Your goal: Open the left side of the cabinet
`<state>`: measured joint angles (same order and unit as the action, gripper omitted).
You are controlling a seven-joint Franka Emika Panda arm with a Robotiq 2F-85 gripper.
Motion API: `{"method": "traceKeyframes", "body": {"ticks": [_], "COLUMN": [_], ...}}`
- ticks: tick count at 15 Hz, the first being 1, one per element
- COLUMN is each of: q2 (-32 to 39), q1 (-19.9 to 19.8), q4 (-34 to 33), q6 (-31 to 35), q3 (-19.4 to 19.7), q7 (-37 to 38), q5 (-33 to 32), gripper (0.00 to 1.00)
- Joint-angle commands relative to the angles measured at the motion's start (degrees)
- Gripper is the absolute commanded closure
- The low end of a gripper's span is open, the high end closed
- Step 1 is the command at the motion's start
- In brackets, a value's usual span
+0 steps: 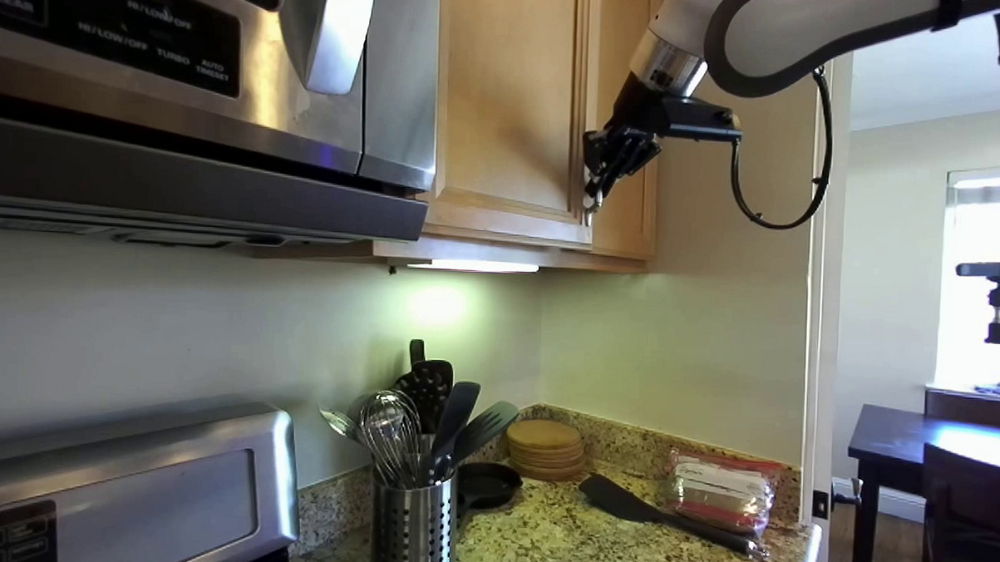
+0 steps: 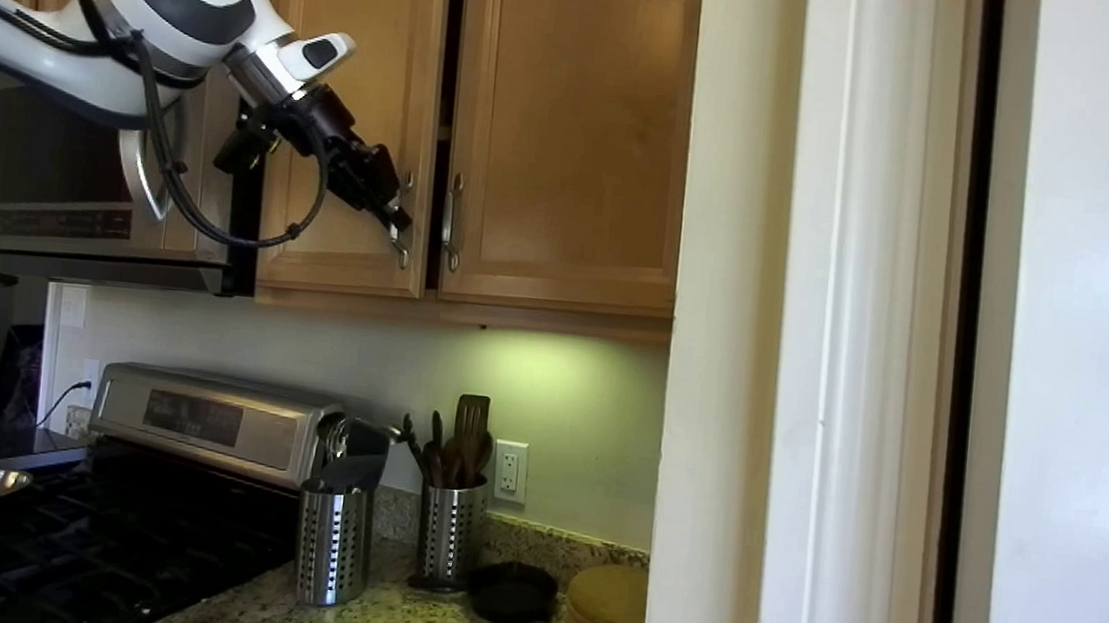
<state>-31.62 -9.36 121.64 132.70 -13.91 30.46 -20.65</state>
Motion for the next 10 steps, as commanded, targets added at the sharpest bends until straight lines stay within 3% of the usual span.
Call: {"method": "traceKeyframes", "body": {"ticks": [1, 5, 10], "q2": [-5.39, -8.87, -13.78], "q1": [-3.39, -1.65, 1.30], "q4": [4.08, 4.92, 5.98], "q6": [-7.13, -12.59, -16.68], "q3": [-4.77, -6.37, -6.34], "q7": [7.26, 12.78, 13.71], "q5": [-5.91, -6.90, -5.48], "gripper": [0.92, 0.92, 0.92]}}
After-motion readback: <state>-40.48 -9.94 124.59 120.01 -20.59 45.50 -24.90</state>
